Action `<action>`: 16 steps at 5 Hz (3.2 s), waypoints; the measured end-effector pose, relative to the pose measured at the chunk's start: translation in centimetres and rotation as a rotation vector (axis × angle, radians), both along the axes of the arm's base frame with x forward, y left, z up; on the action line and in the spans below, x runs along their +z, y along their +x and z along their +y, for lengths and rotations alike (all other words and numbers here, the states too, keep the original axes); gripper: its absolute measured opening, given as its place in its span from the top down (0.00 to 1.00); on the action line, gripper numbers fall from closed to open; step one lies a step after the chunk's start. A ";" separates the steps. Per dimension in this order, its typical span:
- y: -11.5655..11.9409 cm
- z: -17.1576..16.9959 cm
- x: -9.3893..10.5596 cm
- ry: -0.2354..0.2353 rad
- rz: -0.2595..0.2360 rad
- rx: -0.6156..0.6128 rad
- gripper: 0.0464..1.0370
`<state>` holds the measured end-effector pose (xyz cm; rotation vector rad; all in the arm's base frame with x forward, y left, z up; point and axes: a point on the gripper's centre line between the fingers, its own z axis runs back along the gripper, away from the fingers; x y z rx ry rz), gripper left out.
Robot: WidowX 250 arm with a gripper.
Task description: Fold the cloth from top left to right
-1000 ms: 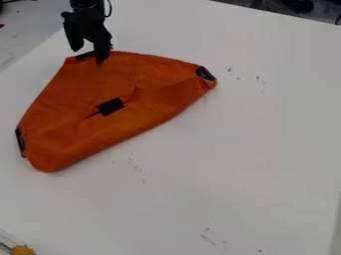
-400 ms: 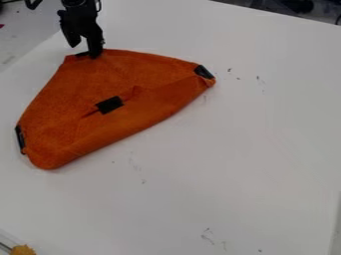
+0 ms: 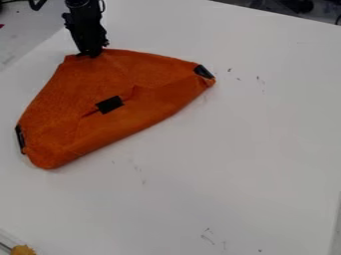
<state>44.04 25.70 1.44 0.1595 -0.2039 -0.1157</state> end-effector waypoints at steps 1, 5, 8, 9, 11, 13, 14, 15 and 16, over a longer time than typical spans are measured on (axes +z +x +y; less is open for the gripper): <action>0.1 -0.5 -0.1 0.000 0.009 -0.019 0.83; -3.3 -9.4 6.3 0.209 0.002 0.007 0.98; -8.6 -15.9 2.4 0.016 0.025 0.125 0.99; -8.8 -16.4 2.3 -0.008 0.022 0.122 0.99; -8.9 -16.8 2.0 -0.032 0.009 0.128 0.80; -9.8 -18.8 0.8 -0.079 0.039 0.135 0.22; -10.3 -20.3 0.7 -0.128 0.078 0.158 0.03; -10.7 -22.7 1.1 -0.138 0.108 0.169 0.03; -11.2 -24.0 3.3 -0.100 0.103 0.208 0.03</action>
